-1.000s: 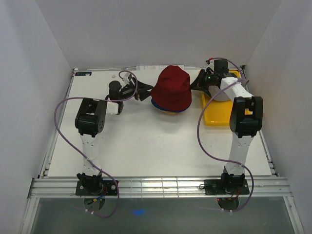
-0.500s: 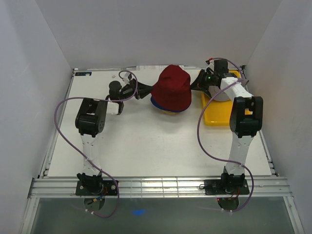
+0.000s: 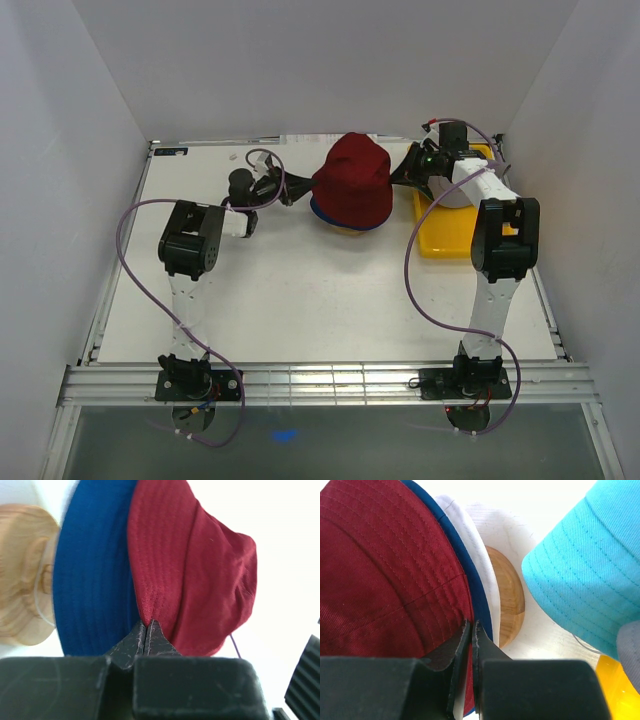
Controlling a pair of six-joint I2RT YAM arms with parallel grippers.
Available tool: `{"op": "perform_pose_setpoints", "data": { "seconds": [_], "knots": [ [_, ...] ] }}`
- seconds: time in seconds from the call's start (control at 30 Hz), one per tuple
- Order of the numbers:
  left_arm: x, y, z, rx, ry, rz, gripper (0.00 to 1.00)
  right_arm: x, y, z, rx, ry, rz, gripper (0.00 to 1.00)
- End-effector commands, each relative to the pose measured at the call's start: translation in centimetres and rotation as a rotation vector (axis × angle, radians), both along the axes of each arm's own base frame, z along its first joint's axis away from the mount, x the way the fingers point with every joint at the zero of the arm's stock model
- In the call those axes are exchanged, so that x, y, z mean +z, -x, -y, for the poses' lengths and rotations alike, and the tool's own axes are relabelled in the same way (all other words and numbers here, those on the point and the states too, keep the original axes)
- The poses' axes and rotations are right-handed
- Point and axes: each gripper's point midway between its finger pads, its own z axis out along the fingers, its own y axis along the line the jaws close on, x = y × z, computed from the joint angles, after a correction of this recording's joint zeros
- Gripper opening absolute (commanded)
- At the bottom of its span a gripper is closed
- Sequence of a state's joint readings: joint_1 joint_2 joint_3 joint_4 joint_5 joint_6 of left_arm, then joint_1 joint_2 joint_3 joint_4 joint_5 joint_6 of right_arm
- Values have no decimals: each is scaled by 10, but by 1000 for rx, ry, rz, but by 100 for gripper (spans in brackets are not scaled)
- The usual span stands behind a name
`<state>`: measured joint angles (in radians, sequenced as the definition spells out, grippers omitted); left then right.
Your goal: Stack the hats
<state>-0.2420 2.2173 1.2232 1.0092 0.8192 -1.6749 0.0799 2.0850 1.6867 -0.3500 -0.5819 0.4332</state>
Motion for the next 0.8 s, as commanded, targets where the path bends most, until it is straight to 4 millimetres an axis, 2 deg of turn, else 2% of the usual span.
{"op": "perform_pose_setpoints", "data": {
  "seconds": [0.0, 0.3, 0.77],
  "knots": [
    [-12, -7, -2, 58, -30, -46, 0, 3, -1, 2, 5, 26, 34, 8],
    [-52, -9, -15, 111, -126, -126, 0, -5, 5, 9, 1, 70, 30, 8],
    [-79, -5, -32, 120, -228, -151, 0, -27, 13, 17, -21, 107, -8, 8]
  ]
}}
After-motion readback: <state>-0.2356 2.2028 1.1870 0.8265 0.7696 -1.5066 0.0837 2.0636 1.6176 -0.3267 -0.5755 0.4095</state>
